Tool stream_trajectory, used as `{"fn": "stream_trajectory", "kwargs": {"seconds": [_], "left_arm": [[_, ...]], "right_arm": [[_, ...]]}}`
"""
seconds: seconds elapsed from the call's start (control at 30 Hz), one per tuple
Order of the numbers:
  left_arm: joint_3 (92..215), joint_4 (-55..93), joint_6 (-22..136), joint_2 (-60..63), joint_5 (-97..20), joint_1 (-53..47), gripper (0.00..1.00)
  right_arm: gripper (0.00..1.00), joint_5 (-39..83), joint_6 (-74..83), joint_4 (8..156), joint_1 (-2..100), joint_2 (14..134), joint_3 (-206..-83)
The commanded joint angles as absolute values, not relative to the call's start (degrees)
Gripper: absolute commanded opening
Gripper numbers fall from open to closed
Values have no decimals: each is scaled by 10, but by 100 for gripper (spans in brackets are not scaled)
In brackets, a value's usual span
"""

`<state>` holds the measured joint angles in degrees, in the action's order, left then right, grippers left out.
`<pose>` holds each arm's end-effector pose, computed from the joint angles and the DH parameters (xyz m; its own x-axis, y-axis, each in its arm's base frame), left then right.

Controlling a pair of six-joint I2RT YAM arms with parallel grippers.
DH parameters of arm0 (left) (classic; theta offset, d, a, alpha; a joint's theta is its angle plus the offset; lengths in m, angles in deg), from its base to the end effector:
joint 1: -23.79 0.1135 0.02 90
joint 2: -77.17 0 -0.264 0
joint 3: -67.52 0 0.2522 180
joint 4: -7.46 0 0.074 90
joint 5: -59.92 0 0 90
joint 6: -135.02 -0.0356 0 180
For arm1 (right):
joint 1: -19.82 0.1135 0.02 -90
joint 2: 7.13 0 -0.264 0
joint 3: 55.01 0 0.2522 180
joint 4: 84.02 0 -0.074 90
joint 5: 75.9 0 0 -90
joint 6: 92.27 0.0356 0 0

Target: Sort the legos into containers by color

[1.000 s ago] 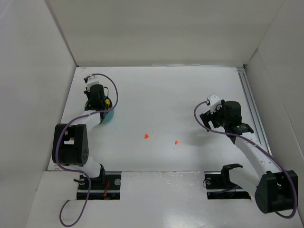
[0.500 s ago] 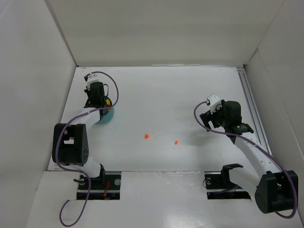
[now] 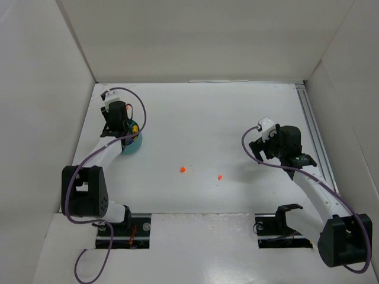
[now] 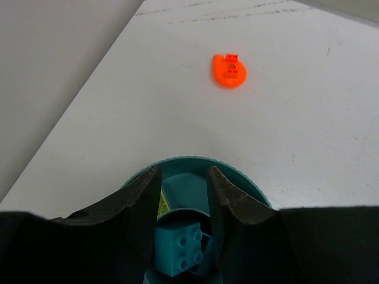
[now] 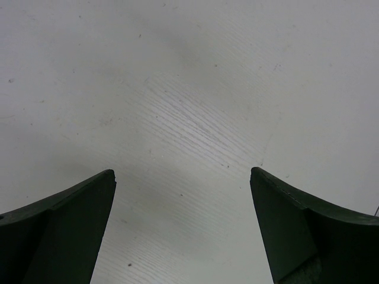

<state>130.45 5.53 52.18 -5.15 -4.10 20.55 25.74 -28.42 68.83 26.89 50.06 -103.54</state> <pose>0.3241 -0.0027 0.2596 -0.2516 -0.0980 -0.9629 -0.4009 0.9161 0.0115 0.2120 0.0335 0.2337 -0.3965 -0.4841 -0.7800 -0.5099 0.8227 -0.2514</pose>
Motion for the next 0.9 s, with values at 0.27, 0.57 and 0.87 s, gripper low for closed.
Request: {"fn": "stream_trajectory", "kwargs": {"seconds": [0.27, 0.57, 0.87], "left_arm": [[1359, 109, 549, 44, -64, 209, 37], [1406, 185, 617, 19, -72, 240, 48], [1433, 203, 676, -59, -160, 360, 48]], "right_arm": [[100, 280, -290, 706, 264, 479, -1045], [100, 286, -290, 711, 264, 472, -1039], [100, 286, -290, 711, 264, 483, -1039]]}}
